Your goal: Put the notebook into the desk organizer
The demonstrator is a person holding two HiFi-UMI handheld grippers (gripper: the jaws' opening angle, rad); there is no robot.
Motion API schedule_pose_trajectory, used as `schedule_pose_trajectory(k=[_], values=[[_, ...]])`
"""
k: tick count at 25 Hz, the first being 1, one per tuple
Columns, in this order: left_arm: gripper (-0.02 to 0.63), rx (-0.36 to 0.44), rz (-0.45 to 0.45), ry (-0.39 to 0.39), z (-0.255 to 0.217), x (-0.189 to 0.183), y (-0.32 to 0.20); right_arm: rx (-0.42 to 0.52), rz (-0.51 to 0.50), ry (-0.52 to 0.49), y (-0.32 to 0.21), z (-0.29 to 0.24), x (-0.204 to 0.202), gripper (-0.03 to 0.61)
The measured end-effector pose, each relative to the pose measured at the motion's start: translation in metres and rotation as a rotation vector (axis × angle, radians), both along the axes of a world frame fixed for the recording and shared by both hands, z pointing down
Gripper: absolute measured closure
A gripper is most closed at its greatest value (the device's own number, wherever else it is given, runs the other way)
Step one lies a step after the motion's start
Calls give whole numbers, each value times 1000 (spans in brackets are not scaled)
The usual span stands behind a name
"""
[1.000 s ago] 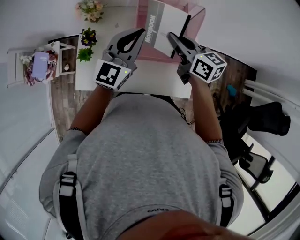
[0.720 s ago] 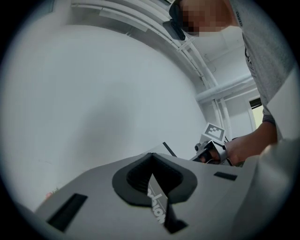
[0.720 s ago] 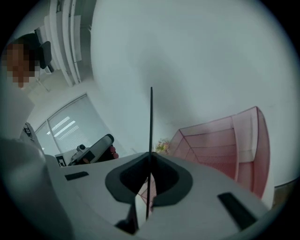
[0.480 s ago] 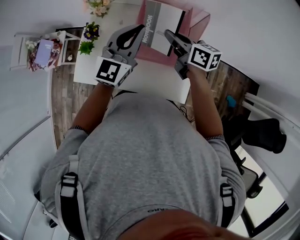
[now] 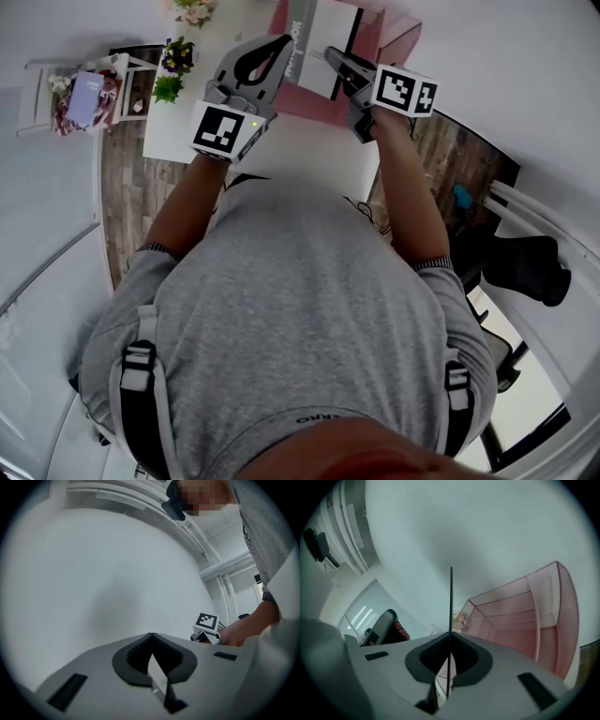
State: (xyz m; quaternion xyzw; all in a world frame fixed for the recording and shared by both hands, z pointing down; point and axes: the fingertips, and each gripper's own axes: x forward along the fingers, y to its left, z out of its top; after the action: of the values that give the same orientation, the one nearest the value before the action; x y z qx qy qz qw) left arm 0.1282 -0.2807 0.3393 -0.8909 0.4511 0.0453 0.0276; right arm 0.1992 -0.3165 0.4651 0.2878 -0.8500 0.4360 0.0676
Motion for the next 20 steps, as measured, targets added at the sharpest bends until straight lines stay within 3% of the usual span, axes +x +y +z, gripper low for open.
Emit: schedule_pose_trajectory(k=[6,12,20], values=[[595,-8,8,7,5,-1,-8,-1,6,189,-10,28,0,561],[595,-6,18,5,3,4,-10,-36,39,218,-13,42,3,566],[595,-12,31,5,4,2,-11,-9,62,339,-16,55,1,537]])
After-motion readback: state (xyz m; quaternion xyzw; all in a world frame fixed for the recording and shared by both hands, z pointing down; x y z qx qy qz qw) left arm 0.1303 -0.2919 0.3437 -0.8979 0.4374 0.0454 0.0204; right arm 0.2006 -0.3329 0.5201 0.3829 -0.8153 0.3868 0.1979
